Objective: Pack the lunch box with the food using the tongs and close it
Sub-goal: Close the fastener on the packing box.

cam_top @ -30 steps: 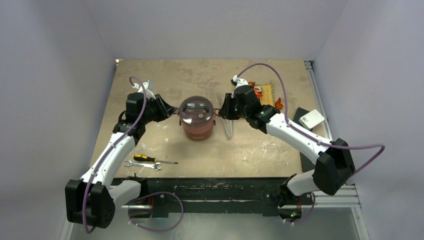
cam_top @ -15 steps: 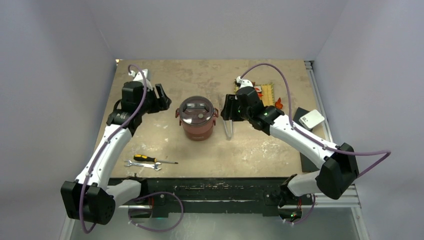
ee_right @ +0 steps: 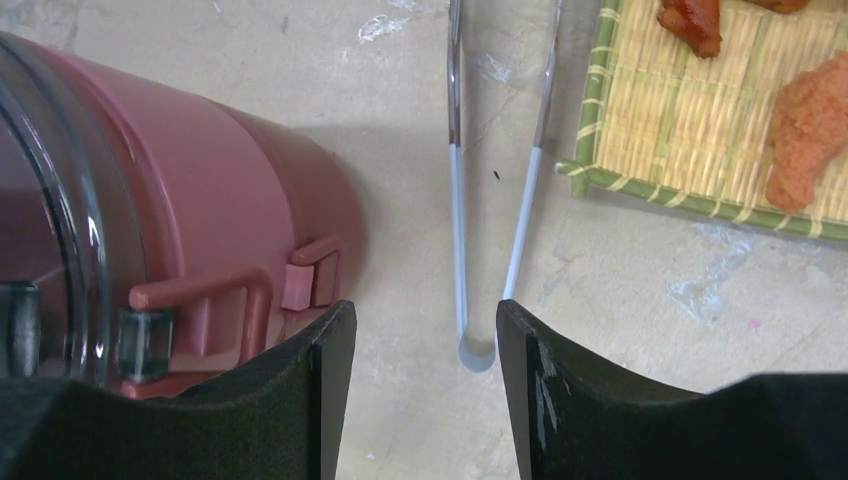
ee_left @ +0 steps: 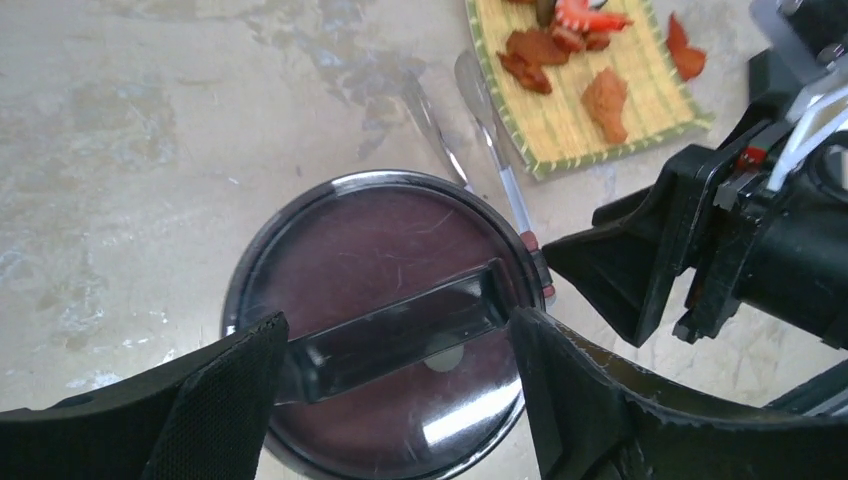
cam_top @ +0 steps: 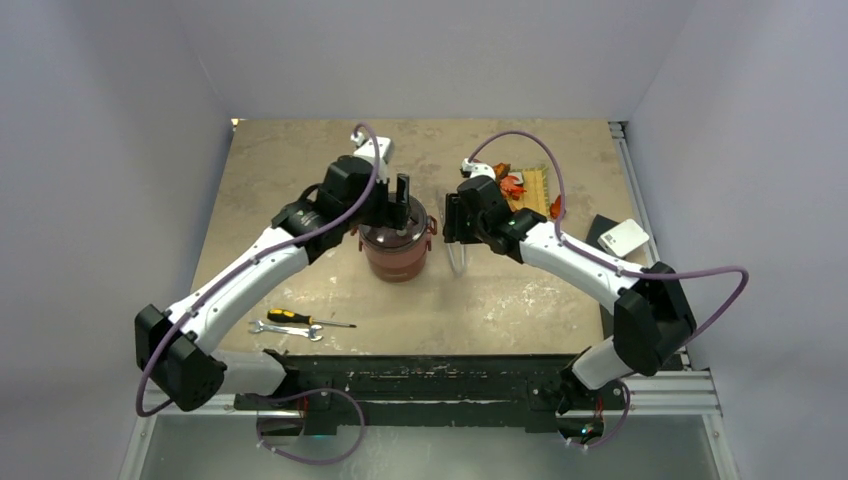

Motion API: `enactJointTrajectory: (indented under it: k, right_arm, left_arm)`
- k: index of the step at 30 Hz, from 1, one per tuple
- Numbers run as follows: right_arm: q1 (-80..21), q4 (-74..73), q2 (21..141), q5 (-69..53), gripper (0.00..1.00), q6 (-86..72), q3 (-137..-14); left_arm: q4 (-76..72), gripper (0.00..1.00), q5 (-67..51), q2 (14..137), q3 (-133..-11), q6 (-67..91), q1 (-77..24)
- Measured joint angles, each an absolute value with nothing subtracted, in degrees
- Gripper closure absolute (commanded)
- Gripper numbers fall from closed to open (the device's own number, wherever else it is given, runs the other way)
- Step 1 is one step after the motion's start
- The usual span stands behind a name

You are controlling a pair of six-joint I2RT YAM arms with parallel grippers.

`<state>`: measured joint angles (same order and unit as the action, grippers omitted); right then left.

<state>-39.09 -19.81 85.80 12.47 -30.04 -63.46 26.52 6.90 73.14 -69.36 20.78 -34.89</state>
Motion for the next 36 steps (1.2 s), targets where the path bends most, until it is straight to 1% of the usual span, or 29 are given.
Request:
enactJointTrajectory:
  k: [4, 11, 13, 16, 19, 22, 29, 31, 33, 36]
  right_arm:
    - [-39.09, -18.04, 87.81, 12.03, 0.45, -29.36, -64.1]
    - [-39.09, -14.87, 89.58, 9.58, 0.5, -27.83, -64.18]
    - [-39.09, -13.96, 89.65, 8.91, 0.53, -27.18, -64.18]
    - [-39.09, -12.08, 89.73, 7.6, 0.59, -26.17, -64.18]
    - [-39.09, -10.41, 90.39, 6.33, 0.62, -24.86, -64.18]
    - [-39.09, -9.21, 91.7, 5.32, 0.66, -23.9, -64.18]
    - [-38.92, -7.49, 92.44, 2.98, 0.71, -23.35, -63.44]
    - [-38.92, -7.03, 92.31, 1.85, 0.74, -23.33, -62.94]
    - [-38.94, -6.5, 92.25, 0.78, 0.79, -23.31, -62.54]
    - [-38.92, -5.91, 92.25, -0.1, 0.82, -23.27, -62.52]
  left_arm:
    - [27.4, 0.2, 10.04, 77.03, -70.43, 20.4, -37.45]
    - [27.29, 0.34, 15.27, 78.85, -71.79, 19.88, -40.01]
    - [26.96, 0.37, 16.29, 79.11, -71.83, 19.51, -40.51]
    - [26.3, 0.38, 17.37, 79.66, -71.92, 18.59, -41.06]
    - [25.93, 0.39, 17.98, 79.94, -71.92, 18.13, -41.34]
    - [25.5, 0.43, 18.11, 80.09, -71.77, 17.63, -41.47]
    - [22.52, 0.49, 18.33, 80.09, -70.15, 16.27, -41.76]
    - [21.37, 0.51, 18.37, 80.07, -69.36, 15.79, -41.76]
    - [20.08, 0.53, 18.37, 79.92, -68.47, 15.33, -41.76]
    - [18.55, 0.56, 18.15, 79.48, -67.44, 14.76, -41.76]
